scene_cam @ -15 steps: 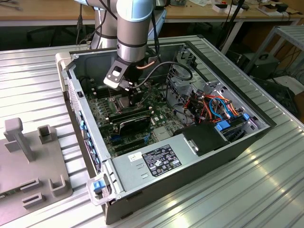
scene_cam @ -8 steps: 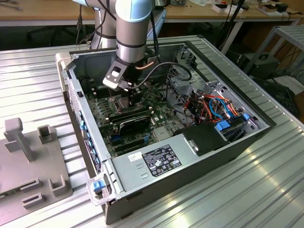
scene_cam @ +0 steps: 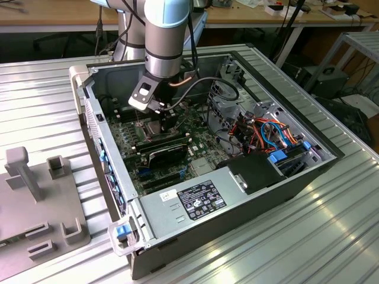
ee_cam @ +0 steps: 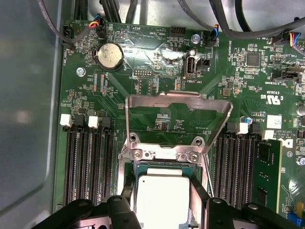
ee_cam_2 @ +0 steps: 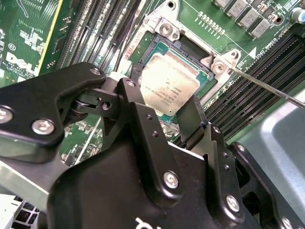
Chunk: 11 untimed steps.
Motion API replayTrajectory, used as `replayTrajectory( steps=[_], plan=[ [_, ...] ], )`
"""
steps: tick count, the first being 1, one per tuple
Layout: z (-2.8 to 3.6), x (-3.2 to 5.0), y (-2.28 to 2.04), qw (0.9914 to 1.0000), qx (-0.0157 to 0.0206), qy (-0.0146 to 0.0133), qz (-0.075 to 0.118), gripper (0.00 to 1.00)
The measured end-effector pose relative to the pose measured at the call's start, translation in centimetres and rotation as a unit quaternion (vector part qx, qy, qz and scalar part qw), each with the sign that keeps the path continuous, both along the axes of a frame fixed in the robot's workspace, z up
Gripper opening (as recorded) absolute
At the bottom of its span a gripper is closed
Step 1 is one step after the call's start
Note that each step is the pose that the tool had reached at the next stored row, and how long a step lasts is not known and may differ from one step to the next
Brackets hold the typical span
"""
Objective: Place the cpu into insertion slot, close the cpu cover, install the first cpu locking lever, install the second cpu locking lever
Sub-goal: 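Place the cpu into insertion slot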
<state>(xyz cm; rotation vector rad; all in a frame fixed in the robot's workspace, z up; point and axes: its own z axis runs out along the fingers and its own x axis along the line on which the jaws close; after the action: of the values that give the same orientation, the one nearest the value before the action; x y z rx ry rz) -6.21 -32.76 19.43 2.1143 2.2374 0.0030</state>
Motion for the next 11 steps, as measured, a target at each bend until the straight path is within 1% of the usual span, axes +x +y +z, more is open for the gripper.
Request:
replayTrajectory(
  steps=[6,7,8,11],
  plan=[
    [0.0,0.02,-0.01,1.0,-0.0003,-0.0003,0.0,0.56],
    [-0.01,0.02,0.0,1.0,0.0001,-0.0002,0.0,0.56],
    [-0.03,0.03,0.01,1.0,0.0004,-0.0003,0.0,0.62],
    [0.02,0.02,0.0,1.0,0.0001,-0.0001,0.0,0.62]
  ],
)
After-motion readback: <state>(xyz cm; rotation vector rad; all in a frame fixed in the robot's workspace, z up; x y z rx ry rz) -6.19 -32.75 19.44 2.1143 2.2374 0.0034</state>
